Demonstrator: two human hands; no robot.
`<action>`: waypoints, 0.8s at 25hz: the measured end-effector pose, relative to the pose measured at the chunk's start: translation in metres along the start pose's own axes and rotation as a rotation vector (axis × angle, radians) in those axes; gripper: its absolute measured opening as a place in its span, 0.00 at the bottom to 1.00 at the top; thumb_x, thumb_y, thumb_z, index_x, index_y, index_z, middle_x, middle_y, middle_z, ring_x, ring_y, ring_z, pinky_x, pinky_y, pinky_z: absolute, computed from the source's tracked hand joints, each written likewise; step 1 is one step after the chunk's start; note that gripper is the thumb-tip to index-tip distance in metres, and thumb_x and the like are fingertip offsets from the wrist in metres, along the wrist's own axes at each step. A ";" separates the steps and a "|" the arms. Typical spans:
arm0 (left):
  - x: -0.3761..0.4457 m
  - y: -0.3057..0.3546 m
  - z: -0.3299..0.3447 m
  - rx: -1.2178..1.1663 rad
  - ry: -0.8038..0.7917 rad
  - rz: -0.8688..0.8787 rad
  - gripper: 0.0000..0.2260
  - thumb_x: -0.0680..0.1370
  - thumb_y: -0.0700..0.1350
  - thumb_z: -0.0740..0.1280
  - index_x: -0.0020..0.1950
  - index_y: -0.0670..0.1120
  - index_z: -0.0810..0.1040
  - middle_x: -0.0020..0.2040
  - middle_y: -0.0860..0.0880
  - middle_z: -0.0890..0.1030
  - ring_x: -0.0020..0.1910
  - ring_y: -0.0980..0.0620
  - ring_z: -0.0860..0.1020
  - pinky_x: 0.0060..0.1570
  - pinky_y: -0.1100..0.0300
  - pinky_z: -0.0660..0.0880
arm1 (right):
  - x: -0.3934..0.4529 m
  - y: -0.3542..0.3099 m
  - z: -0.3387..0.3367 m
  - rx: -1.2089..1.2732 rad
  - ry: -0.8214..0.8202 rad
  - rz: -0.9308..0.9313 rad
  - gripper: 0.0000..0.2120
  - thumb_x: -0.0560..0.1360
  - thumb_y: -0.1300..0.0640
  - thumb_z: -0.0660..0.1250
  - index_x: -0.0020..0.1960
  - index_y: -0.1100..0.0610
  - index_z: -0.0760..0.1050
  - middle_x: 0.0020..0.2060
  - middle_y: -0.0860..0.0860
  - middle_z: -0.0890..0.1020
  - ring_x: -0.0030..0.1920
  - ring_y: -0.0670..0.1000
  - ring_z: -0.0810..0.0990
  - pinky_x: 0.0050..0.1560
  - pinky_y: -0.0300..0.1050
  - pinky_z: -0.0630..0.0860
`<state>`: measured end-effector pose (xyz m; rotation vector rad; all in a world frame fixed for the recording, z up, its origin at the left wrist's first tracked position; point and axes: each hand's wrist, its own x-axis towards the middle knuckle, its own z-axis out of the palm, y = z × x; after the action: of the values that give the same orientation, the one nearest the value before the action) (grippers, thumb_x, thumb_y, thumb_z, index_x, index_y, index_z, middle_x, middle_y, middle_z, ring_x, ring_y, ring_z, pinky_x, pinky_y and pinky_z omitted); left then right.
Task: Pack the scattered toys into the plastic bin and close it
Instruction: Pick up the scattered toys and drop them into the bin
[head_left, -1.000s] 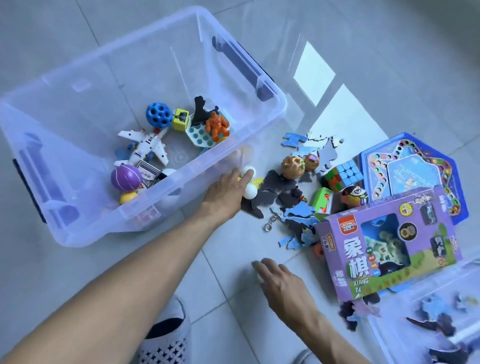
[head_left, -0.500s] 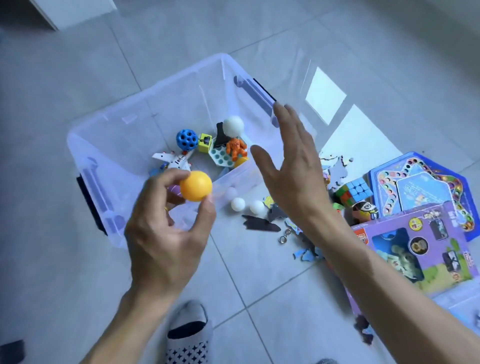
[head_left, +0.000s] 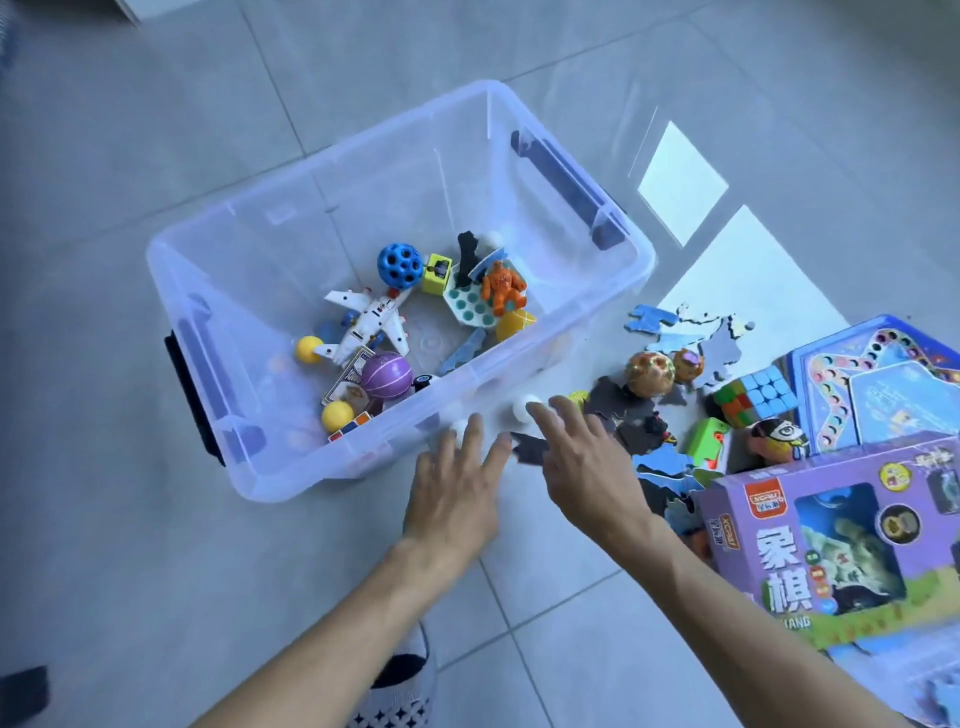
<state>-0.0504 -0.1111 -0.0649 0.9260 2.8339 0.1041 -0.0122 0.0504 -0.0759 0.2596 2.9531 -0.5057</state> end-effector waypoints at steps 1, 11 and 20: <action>0.009 -0.007 0.014 0.047 -0.099 -0.043 0.30 0.73 0.37 0.65 0.74 0.50 0.62 0.75 0.42 0.61 0.64 0.40 0.71 0.52 0.48 0.74 | 0.012 0.001 0.006 -0.061 -0.058 -0.014 0.32 0.74 0.65 0.61 0.75 0.51 0.58 0.72 0.54 0.64 0.57 0.61 0.74 0.43 0.52 0.74; -0.017 -0.008 0.011 -0.332 0.043 0.063 0.19 0.68 0.38 0.75 0.57 0.50 0.76 0.53 0.52 0.79 0.41 0.46 0.80 0.32 0.54 0.78 | 0.019 0.000 0.029 -0.147 -0.197 -0.074 0.20 0.74 0.64 0.63 0.65 0.57 0.66 0.54 0.58 0.74 0.53 0.63 0.74 0.45 0.52 0.67; 0.022 -0.057 -0.117 -0.380 0.310 -0.256 0.18 0.75 0.56 0.58 0.61 0.49 0.72 0.61 0.45 0.73 0.56 0.35 0.75 0.52 0.39 0.74 | 0.010 -0.064 -0.124 0.547 0.635 0.087 0.22 0.76 0.52 0.69 0.69 0.52 0.70 0.55 0.51 0.78 0.47 0.55 0.76 0.44 0.48 0.74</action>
<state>-0.1211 -0.1456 0.0412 0.4977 3.0143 0.7838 -0.0472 0.0346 0.0590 0.7180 3.2820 -1.4543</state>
